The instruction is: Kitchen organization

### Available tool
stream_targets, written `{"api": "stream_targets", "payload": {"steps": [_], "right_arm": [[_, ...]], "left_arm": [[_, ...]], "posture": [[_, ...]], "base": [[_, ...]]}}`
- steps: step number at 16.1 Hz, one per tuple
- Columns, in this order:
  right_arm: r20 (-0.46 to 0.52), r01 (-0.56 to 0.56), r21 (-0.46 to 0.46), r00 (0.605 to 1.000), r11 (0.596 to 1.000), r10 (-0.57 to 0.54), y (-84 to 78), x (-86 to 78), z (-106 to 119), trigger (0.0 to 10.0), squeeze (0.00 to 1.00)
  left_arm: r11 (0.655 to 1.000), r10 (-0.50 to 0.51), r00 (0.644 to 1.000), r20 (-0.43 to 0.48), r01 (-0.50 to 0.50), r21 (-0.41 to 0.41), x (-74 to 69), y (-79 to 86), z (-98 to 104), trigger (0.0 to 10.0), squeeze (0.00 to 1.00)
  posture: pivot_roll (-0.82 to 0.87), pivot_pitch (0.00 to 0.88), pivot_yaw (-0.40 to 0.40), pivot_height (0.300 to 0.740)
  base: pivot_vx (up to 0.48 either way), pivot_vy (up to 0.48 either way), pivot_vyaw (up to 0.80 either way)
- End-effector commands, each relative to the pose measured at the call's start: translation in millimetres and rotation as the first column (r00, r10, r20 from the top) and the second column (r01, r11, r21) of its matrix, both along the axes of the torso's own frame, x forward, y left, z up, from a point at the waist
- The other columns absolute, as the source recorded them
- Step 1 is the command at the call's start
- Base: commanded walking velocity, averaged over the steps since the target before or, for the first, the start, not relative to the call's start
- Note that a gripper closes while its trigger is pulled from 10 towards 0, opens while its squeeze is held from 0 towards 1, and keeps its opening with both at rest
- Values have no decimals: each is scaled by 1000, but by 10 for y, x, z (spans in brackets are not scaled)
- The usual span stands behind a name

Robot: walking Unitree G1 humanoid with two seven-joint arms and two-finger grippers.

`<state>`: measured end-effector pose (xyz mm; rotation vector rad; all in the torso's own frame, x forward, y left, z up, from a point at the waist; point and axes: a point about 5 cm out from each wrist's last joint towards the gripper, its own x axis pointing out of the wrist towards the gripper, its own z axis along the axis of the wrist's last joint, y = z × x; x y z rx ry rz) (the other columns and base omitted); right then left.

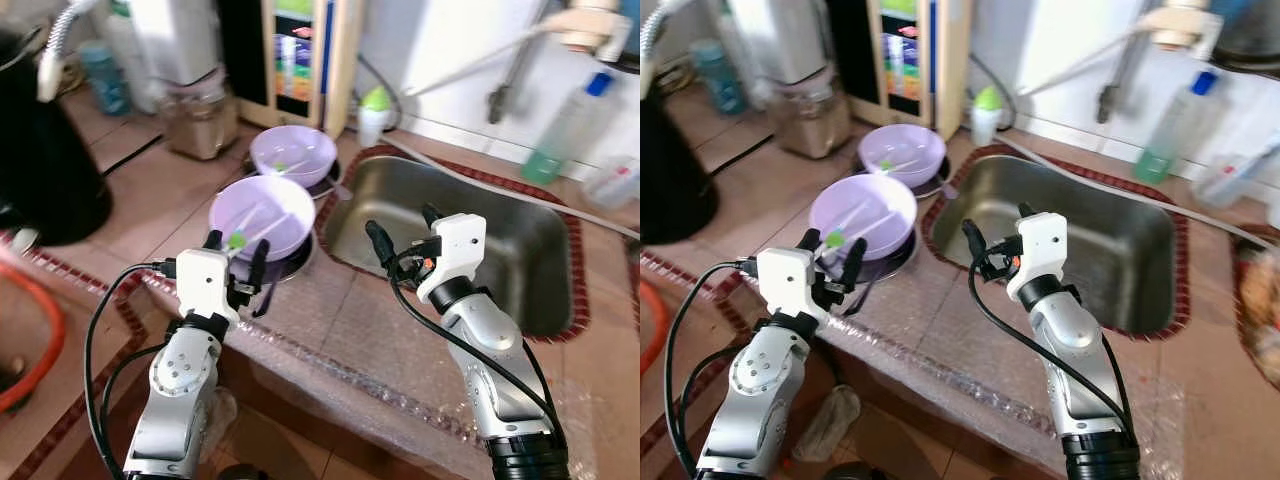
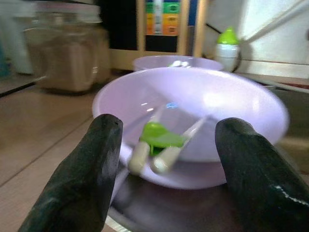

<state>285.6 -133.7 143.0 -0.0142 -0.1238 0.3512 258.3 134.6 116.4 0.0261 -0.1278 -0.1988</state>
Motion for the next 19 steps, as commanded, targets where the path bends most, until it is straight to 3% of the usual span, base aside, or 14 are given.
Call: {"api": "stream_targets", "payload": {"steps": [1,19], "right_arm": [[11,3,3,1000,1000,-3,-12,8,28,10000,0],[8,10,12,1000,1000,-10,-16,37,28,10000,0]], "left_arm": [[1000,-10,1000,-3,10,7,-1,-16,-15,0,0],[1000,-12,999,35,12,11,22,-25,51,0,0]], "posture": [[25,26,-26,740],[30,21,-28,740]], "base": [[0,0,0],[0,0,0]]}}
